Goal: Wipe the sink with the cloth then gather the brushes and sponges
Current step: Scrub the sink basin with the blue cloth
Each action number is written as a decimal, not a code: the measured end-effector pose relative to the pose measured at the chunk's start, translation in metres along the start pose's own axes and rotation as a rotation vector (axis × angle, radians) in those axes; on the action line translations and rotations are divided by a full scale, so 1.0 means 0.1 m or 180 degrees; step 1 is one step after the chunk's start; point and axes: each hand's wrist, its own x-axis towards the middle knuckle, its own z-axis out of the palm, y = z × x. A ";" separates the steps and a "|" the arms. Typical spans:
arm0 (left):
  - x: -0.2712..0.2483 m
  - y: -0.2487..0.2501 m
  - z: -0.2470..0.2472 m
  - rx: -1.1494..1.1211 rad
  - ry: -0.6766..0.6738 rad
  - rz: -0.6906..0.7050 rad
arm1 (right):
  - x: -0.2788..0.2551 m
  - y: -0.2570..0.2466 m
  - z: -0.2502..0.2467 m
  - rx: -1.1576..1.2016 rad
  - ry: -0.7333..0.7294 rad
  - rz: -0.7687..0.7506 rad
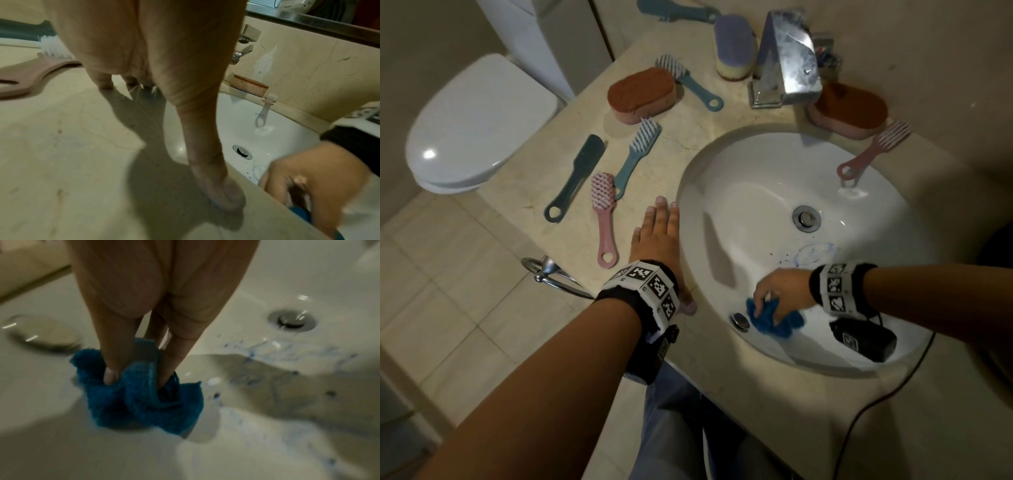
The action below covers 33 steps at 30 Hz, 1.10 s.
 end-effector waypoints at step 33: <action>0.00 0.01 -0.01 -0.0006 -0.0009 -0.0016 | 0.46 0.35 -0.21 0.0091 0.1551 -0.0171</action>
